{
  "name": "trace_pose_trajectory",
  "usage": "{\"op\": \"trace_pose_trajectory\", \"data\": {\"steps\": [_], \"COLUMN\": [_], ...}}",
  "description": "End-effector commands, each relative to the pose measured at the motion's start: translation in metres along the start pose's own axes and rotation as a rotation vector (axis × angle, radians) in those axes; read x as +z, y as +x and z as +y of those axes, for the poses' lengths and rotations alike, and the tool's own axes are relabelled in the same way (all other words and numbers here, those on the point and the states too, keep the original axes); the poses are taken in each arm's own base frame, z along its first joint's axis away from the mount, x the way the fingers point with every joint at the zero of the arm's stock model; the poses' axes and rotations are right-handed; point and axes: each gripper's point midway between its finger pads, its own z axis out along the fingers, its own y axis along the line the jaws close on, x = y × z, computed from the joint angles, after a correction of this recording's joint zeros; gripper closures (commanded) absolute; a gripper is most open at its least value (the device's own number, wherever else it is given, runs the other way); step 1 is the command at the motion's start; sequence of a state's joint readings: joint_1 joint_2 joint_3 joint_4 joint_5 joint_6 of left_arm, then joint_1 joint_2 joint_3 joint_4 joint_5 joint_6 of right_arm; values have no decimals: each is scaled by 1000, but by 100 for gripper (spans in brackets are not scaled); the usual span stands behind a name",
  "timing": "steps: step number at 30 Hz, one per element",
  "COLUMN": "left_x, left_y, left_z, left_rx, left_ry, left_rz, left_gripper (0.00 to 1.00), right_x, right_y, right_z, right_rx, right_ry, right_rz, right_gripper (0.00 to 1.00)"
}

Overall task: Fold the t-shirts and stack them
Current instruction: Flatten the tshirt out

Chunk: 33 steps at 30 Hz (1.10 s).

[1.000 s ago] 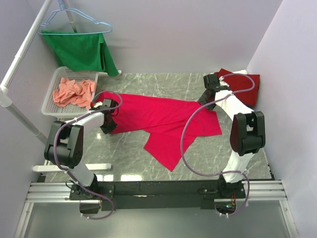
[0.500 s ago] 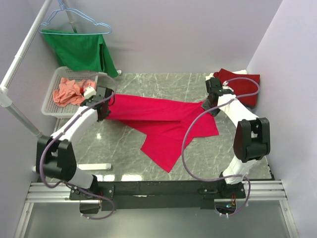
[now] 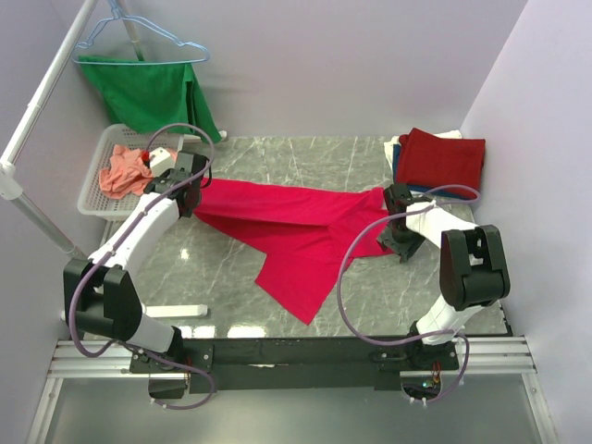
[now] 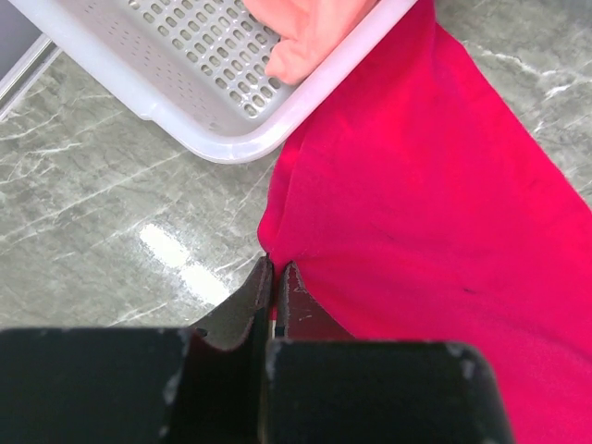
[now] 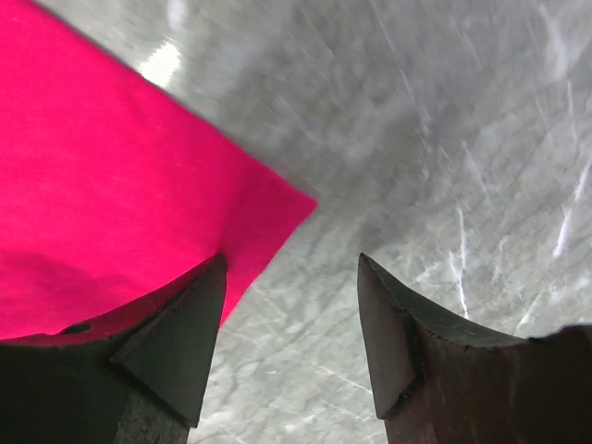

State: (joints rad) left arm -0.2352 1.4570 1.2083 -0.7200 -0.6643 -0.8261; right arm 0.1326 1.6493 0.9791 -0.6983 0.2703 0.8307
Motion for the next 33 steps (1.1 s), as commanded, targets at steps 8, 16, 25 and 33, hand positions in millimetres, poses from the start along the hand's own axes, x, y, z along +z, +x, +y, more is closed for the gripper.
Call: {"op": "trace_pose_trajectory", "data": {"steps": [8, 16, 25, 33], "left_x": [5, 6, 12, 14], "left_y": [-2, -7, -8, -6], "left_z": [4, 11, 12, 12], "left_rx": [39, 33, 29, 30], "left_ry": [-12, -24, -44, -49], "left_rz": [-16, -23, -16, -7], "left_gripper": [99, 99, 99, 99], "right_x": [8, -3, -20, 2], "right_y": [-15, -36, -45, -36], "right_z": [4, 8, 16, 16], "right_rx": [40, 65, 79, 67], "right_ry": [-16, -50, -129, -111], "right_rz": [-62, -111, -141, -78], "right_gripper": [34, 35, 38, 39]}}
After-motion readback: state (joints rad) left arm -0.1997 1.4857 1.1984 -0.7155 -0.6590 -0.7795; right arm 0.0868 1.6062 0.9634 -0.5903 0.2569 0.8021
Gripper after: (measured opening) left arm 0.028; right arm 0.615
